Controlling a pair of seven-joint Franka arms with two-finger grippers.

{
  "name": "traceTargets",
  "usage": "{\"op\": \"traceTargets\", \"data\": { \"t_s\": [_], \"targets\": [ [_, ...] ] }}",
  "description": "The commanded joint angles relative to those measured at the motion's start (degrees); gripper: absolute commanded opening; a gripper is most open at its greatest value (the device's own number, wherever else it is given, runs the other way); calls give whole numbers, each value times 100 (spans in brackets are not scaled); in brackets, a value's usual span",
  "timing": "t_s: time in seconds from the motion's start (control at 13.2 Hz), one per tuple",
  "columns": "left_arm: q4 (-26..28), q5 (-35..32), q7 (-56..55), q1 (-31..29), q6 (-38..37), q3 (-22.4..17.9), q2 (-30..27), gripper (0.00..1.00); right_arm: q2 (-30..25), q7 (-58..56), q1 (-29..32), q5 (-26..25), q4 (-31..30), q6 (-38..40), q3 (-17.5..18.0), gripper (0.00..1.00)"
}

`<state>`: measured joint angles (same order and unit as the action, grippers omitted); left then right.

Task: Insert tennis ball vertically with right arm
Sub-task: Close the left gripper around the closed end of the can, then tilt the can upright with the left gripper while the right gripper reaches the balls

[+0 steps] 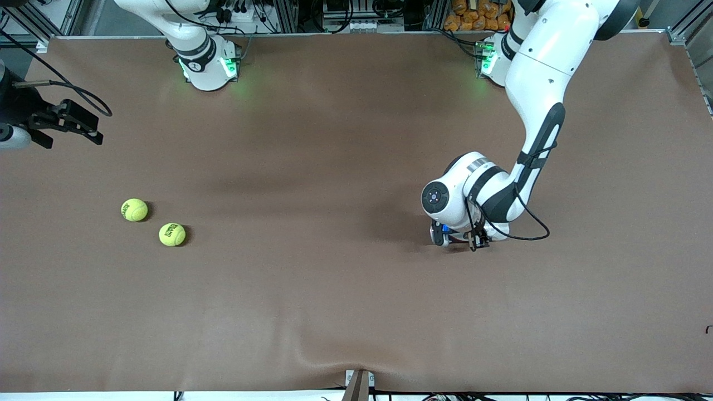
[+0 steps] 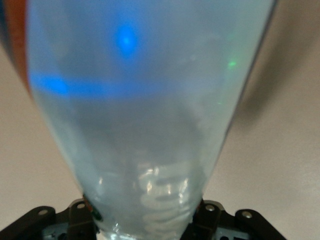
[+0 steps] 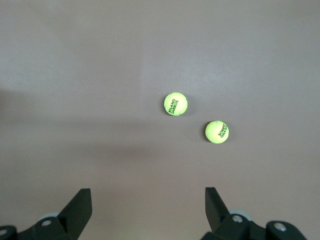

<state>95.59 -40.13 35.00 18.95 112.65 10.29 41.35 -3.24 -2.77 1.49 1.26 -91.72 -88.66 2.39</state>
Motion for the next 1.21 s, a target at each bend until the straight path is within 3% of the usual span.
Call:
{"op": "traceTargets", "data": {
  "t_s": [0.0, 0.38, 0.75, 1.13],
  "targets": [
    [-197, 22, -72, 65, 20, 148, -57, 65, 51, 39, 18, 76, 110, 50, 7, 100],
    [-917, 969, -247, 117, 264, 719, -40, 66, 51, 39, 27, 76, 110, 59, 7, 100],
    [-936, 1945, -1020, 373, 2310, 974, -31, 66, 182, 22, 44, -20, 145, 50, 7, 100],
    [-910, 3299, -1083, 750, 4490, 1063, 171, 66, 779, 22, 44, -47, 348, -177, -2, 100]
  ]
}}
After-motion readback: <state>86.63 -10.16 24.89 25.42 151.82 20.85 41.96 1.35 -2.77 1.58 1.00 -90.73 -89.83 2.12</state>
